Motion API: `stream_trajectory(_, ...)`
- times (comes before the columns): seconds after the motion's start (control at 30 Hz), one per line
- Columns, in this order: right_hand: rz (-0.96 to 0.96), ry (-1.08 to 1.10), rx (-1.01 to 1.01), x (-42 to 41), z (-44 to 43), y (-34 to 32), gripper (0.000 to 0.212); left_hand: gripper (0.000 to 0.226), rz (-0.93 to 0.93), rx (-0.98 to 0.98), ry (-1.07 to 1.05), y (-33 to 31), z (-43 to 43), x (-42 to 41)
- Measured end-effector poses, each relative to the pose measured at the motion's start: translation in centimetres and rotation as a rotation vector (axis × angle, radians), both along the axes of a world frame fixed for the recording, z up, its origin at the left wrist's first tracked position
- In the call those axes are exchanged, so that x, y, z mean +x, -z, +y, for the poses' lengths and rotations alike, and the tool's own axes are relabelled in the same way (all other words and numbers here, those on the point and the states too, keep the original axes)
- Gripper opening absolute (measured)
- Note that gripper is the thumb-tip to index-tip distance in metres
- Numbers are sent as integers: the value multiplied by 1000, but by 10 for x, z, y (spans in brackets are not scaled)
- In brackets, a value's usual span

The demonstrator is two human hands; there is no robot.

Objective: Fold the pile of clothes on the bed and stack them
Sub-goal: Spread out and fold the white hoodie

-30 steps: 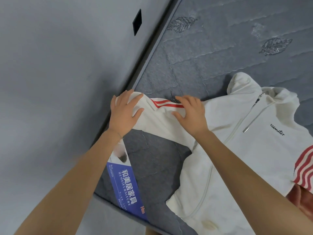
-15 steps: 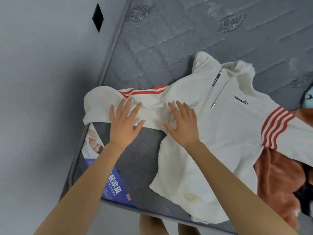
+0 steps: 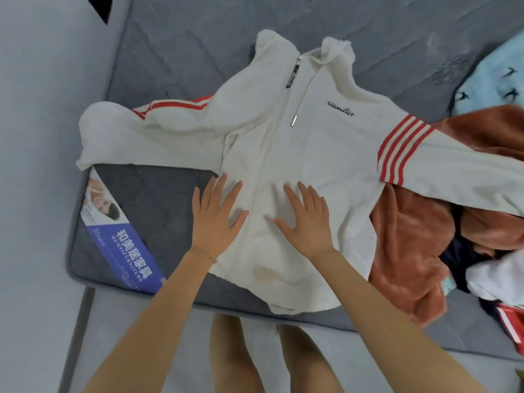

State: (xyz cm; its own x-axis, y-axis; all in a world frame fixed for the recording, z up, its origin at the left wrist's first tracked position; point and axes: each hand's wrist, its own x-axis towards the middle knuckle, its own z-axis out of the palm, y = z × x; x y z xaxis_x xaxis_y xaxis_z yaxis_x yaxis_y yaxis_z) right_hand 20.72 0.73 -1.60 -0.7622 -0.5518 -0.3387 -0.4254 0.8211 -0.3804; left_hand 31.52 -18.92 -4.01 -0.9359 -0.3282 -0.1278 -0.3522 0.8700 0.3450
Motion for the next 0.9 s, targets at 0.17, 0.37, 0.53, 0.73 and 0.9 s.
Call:
stream_trajectory(0.17,-38,36,16,16,52,-8,77,62,-107,94,-175,-3,42,26)
stream_trajectory(0.37,-218,204,135,54,91,2,89,68,-169,281,-415,-1,64,59)
stream_trajectory(0.53,-335,337,278,83,90,28,87,76,-143,404,-532,10,62,66)
stream_trajectory(0.73,-3,362,114,99,94,58,35,42,129,670,-852,6,60,63)
stream_trajectory(0.9,4,523,-143,91,111,45,7,25,2,787,-835,8,50,70)
